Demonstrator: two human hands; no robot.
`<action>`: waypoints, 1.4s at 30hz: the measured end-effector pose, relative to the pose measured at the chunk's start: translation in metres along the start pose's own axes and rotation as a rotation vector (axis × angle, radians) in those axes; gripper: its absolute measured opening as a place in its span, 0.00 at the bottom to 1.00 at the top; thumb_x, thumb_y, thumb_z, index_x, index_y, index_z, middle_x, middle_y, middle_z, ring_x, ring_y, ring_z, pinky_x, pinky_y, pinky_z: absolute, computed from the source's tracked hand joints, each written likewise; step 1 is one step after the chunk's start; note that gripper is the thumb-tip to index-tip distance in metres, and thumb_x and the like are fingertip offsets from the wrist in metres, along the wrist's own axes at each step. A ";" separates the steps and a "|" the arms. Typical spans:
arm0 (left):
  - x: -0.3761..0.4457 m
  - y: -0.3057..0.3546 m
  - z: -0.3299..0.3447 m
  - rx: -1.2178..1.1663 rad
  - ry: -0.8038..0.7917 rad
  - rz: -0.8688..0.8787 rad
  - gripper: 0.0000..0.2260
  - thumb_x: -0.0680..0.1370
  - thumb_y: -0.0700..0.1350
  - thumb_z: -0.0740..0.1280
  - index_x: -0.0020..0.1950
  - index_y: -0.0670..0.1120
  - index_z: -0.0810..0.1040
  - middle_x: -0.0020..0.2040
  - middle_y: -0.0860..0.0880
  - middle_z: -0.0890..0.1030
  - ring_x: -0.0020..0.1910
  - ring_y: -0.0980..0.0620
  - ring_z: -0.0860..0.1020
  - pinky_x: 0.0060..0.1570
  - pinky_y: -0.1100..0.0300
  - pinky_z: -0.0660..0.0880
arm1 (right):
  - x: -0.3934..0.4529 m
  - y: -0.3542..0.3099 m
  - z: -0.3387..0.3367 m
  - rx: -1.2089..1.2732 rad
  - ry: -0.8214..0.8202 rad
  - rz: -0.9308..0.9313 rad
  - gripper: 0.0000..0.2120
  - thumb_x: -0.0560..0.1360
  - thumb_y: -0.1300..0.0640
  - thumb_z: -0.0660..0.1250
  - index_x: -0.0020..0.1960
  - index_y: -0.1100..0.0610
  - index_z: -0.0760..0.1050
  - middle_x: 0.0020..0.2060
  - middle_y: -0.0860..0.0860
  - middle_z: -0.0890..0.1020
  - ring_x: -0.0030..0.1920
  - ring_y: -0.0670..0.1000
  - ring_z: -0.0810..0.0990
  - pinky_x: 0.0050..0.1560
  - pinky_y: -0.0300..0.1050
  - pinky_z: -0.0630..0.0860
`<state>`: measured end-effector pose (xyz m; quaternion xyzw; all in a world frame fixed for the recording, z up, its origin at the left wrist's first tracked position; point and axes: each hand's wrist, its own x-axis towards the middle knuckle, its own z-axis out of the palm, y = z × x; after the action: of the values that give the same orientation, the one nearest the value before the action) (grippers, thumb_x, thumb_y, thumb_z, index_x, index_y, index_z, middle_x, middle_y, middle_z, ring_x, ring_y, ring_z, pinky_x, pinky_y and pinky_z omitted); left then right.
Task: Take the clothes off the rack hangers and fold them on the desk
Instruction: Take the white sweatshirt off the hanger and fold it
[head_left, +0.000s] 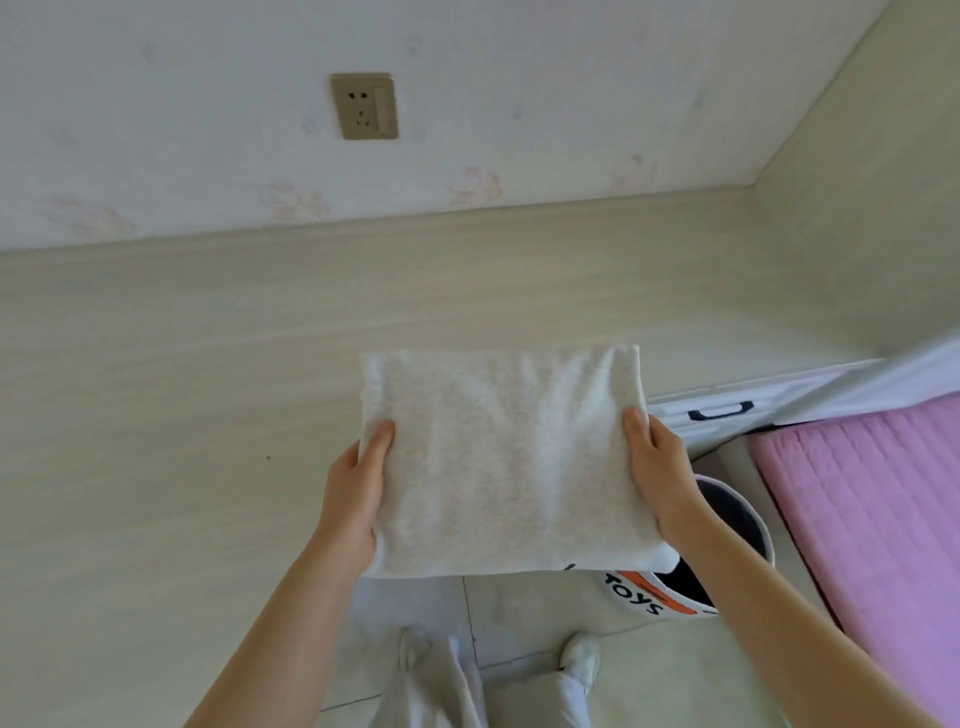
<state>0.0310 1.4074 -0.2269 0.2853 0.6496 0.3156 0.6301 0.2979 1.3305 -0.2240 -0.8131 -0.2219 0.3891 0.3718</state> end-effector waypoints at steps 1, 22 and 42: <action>-0.004 -0.006 0.019 0.024 -0.025 0.011 0.11 0.79 0.55 0.65 0.51 0.49 0.81 0.45 0.48 0.85 0.43 0.48 0.84 0.40 0.54 0.79 | 0.001 0.015 -0.019 0.032 0.030 0.010 0.19 0.82 0.46 0.53 0.52 0.58 0.76 0.46 0.54 0.82 0.46 0.53 0.81 0.48 0.51 0.78; -0.013 -0.235 0.396 0.465 -0.320 -0.212 0.16 0.79 0.53 0.66 0.57 0.42 0.80 0.50 0.42 0.84 0.49 0.42 0.83 0.56 0.42 0.78 | 0.099 0.305 -0.314 0.246 0.364 0.400 0.17 0.82 0.49 0.55 0.48 0.60 0.75 0.43 0.54 0.80 0.43 0.55 0.78 0.47 0.52 0.76; 0.224 -0.502 0.545 0.860 -0.407 -0.131 0.10 0.82 0.48 0.60 0.59 0.48 0.77 0.53 0.48 0.82 0.51 0.47 0.80 0.57 0.51 0.76 | 0.345 0.538 -0.207 0.057 0.558 0.629 0.04 0.73 0.56 0.58 0.46 0.56 0.69 0.39 0.50 0.76 0.40 0.53 0.74 0.38 0.46 0.66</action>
<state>0.5790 1.2868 -0.7601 0.5347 0.6011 -0.0842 0.5880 0.7081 1.1288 -0.7160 -0.9048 0.1572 0.2546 0.3031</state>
